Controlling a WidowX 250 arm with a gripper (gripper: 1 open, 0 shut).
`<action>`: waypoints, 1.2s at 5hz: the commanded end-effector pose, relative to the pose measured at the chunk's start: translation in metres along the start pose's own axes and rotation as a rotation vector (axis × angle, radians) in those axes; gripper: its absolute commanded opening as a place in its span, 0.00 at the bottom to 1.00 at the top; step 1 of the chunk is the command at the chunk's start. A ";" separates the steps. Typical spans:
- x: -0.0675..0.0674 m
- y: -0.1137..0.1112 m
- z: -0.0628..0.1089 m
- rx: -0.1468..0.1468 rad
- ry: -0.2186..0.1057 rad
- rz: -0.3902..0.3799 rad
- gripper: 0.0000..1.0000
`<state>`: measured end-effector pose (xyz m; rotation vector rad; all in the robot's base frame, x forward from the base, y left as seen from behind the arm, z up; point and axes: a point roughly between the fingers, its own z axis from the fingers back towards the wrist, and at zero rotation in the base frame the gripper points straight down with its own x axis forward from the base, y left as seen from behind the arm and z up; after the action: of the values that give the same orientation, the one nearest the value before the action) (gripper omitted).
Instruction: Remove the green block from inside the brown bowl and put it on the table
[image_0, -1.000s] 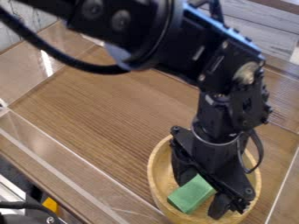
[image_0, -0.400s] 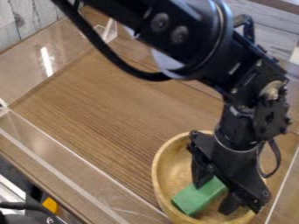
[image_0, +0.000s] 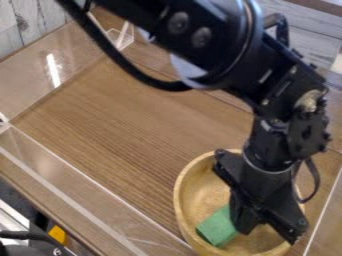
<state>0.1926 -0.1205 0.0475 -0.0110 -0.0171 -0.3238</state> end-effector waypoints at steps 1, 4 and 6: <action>0.000 0.010 0.012 -0.004 -0.032 0.014 0.00; -0.011 0.019 0.025 -0.004 -0.041 -0.002 0.00; -0.008 0.026 0.023 -0.003 -0.040 -0.011 0.00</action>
<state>0.1859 -0.0918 0.0631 -0.0133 -0.0234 -0.3360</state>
